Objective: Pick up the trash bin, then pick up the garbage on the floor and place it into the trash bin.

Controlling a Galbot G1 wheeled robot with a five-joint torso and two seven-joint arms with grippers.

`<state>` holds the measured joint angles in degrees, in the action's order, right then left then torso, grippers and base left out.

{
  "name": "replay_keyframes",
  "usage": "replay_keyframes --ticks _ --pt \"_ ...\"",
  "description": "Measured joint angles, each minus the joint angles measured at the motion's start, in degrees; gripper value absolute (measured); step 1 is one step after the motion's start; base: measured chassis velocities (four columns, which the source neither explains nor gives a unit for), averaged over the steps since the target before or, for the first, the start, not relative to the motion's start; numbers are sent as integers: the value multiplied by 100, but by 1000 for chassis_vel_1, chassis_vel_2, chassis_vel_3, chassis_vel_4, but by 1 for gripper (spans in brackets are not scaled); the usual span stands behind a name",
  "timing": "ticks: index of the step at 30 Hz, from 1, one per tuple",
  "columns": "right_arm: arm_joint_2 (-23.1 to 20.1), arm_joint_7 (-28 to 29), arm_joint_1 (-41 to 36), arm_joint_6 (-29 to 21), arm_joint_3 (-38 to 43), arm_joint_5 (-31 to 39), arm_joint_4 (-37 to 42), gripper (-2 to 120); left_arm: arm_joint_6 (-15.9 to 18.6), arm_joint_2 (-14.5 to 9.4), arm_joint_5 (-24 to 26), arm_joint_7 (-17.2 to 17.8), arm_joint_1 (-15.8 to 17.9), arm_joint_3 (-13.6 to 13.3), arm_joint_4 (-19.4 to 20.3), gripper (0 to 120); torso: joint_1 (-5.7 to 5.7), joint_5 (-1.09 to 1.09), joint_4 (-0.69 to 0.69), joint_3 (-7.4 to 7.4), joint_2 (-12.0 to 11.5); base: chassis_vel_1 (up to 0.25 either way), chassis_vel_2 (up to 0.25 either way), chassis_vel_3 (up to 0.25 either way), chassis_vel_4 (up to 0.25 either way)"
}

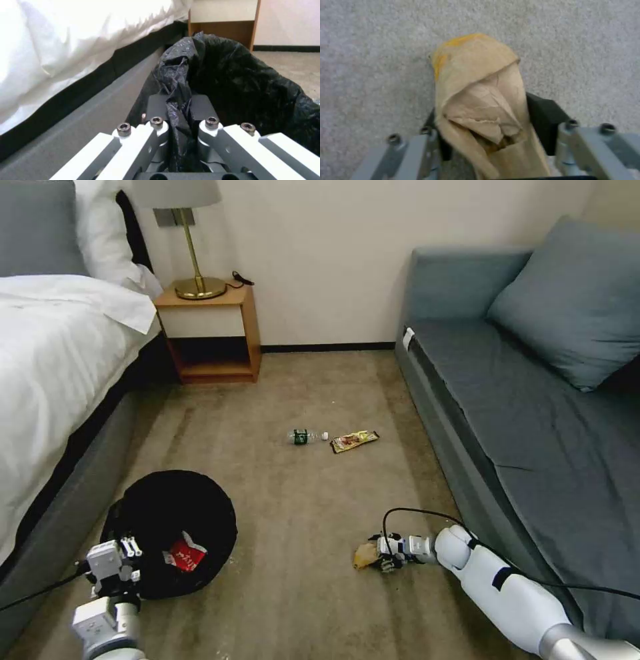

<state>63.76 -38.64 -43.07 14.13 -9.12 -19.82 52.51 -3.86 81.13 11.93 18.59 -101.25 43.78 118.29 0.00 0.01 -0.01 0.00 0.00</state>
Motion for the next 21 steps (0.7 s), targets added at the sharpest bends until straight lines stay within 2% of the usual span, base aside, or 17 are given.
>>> replay_keyframes --ticks 3,4,8,9,12,18,21 --pt "2 -3 -7 -11 19 29 55 35 -20 55 -31 -2 -7 0 8 7 0 4 4 0 0 0 0 0 0" --pt "2 -3 -7 -11 19 29 55 35 -20 55 -31 -2 -7 0 8 7 0 4 4 0 0 0 0 0 0" --pt "13 -73 37 -28 74 57 139 17 -21 148 -53 -2 -49 -8 83 7 0 1 1 0 0 0 0 0 0" --pt "13 -73 37 -28 74 57 139 17 -21 148 -53 -2 -49 -8 83 7 0 1 1 0 0 0 0 0 0" --pt "38 -97 88 -65 97 160 226 2 -22 169 -74 -2 -62 -10 86 7 0 -1 1 0 0 0 0 0 0" --pt "48 -82 151 -148 44 519 536 0 -33 176 -94 -2 -70 -12 86 7 0 -2 0 0 0 0 0 0 0" --pt "77 32 267 -352 -154 1165 1066 0 -44 178 -138 -4 -51 -22 49 7 0 -2 0 1 0 0 0 0 0"
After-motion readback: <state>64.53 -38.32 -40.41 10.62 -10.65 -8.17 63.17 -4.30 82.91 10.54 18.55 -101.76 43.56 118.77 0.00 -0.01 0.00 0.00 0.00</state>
